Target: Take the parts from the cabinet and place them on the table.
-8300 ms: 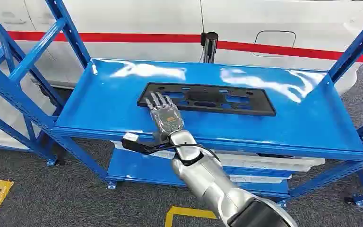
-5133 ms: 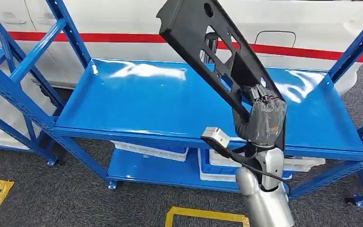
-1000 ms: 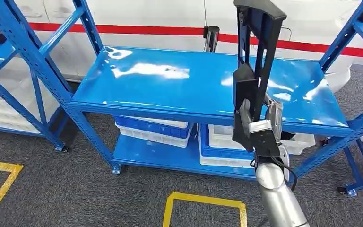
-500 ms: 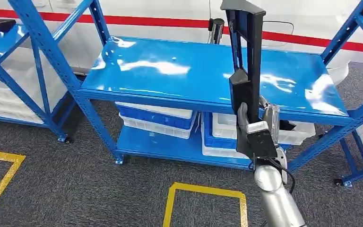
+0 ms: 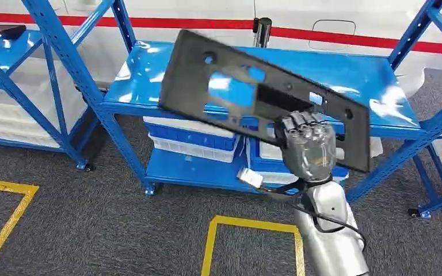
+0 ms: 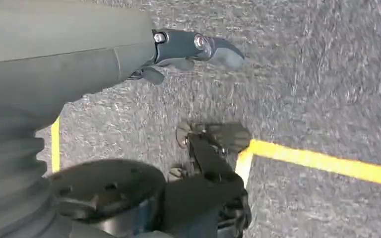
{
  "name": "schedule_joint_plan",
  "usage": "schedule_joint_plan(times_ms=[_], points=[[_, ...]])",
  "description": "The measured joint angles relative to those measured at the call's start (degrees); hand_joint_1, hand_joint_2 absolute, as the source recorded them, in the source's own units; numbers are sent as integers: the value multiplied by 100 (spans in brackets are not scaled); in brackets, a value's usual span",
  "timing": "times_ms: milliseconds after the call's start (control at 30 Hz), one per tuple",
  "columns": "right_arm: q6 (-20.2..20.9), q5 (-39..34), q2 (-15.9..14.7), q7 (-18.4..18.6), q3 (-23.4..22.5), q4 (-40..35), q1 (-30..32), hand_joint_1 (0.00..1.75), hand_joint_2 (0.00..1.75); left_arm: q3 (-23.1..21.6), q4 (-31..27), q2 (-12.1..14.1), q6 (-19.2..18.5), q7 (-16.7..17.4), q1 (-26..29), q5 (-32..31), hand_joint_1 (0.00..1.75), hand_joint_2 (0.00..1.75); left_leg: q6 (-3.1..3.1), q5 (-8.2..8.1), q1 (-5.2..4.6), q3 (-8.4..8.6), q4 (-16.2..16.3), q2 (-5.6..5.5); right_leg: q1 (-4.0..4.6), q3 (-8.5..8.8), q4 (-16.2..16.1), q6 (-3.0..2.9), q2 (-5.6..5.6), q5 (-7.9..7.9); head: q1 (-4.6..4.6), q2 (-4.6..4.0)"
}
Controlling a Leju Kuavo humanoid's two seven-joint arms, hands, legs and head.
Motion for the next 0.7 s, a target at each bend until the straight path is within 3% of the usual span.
schedule_joint_plan(times_ms=[67, 100, 167, 200, 267, 300, 333, 367, 433, 500, 533, 567, 600, 633, 667, 700], points=[[-62, -282, 31, 145, 2, -22, -48, 175, 175, -4, 0, 2, 4, 0, -3, 0, 0, 175, -71, -498, 47, -178, 398, -1, 10, -34, 13, -130, -32, 89, -26, 0], [-90, -292, 40, 239, 13, -24, -67, 175, 175, -4, 0, 2, 4, -2, 0, 4, 0, 175, -115, -867, 73, -340, 893, -2, 23, -107, 13, -158, -37, 137, -46, 0], [-121, -257, 42, 335, 33, -22, -82, 175, 175, -4, 0, 2, 7, -4, 0, 28, 0, 175, -175, -1240, 109, -562, 1682, 0, 36, -233, 20, -153, -42, 224, -46, 0], [-123, -239, 40, 337, 52, -22, -85, 175, 175, -4, 0, 2, 7, -7, 0, 28, 0, 175, -190, -1195, 125, -556, 1855, 1, 37, -302, 31, -144, -41, 276, -44, 0], [-123, -211, 40, 350, 85, -22, -93, 175, 175, -4, 0, 2, 7, -13, -6, 37, 0, 175, -195, -791, 156, -235, 1487, 2, 31, -419, 69, -113, -36, 346, -48, 0], [-123, -207, 37, 350, 101, -22, -106, 175, 175, -4, -2, 15, 9, -18, -13, 37, 0, 175, -185, -552, 167, 126, 947, 2, 27, -477, 97, -72, -30, 373, -50, 0], [-125, -207, 37, 354, 116, -22, -121, 175, 175, -4, -2, 20, 9, -22, -19, 39, 0, 175, -168, -485, 171, 445, 478, 2, 26, -503, 120, -41, -29, 395, -50, 0], [-125, -209, 37, 372, 133, -22, -151, 175, 175, -2, -2, 22, 13, -28, -28, 48, 0, 175, -151, -632, 138, 718, 31, -7, 67, -535, 143, 6, -29, 426, -53, 0], [-125, -262, 44, 392, 190, 2, -247, 175, 175, 0, 0, 26, 24, -53, -25, 103, 0, 175, -122, -631, 101, 664, -35, -14, 61, -566, 138, 101, -52, 517, -42, 0], [-125, -401, 55, 367, 271, 70, -365, 175, 175, 26, 0, 28, 42, -81, 2, 166, 0, 175, 14, -516, 56, 554, -64, 0, 71, -594, 97, 211, -49, 642, -42, 0], [-127, -478, 51, 339, 297, 125, -421, 175, 175, 42, 4, 22, 55, -92, 2, 177, 0, 175, 99, -429, 89, 509, -85, 63, 48, -677, 180, 196, -42, 539, -50, 0], [-132, -578, 55, 302, 321, 166, -461, 175, 175, 48, 2, 28, 59, -111, 2, 212, 0, 175, 162, -370, 81, 426, -89, 46, 69, -813, 354, 130, -33, 289, -47, 0], [-130, -674, 64, 258, 349, 231, -509, 175, 175, 57, 2, 35, 66, -127, 3, 234, 0, 175, 203, -305, 75, 337, -93, 50, 65, -936, 753, 54, -32, -70, -11, 0], [-132, -720, 66, 243, 374, 293, -557, 175, 175, 79, 2, 35, 72, -149, 11, 240, 0, 175, 207, -234, 68, 249, -88, 51, 60, -1048, 1227, 23, -30, -368, -9, 0], [-132, -740, 72, 223, 391, 343, -600, 175, 175, 96, 2, 35, 77, -170, 27, 258, 0, 175, 208, -165, 58, 188, -82, 55, 60, -1133, 1669, 38, -30, -539, -7, 0], [-132, -768, 83, 208, 411, 391, -632, 175, 175, 113, 2, 35, 77, -184, 38, 260, 0, 175, 205, -101, 49, 113, -77, 59, 59, -1142, 1938, 93, -30, -540, -4, 0]])
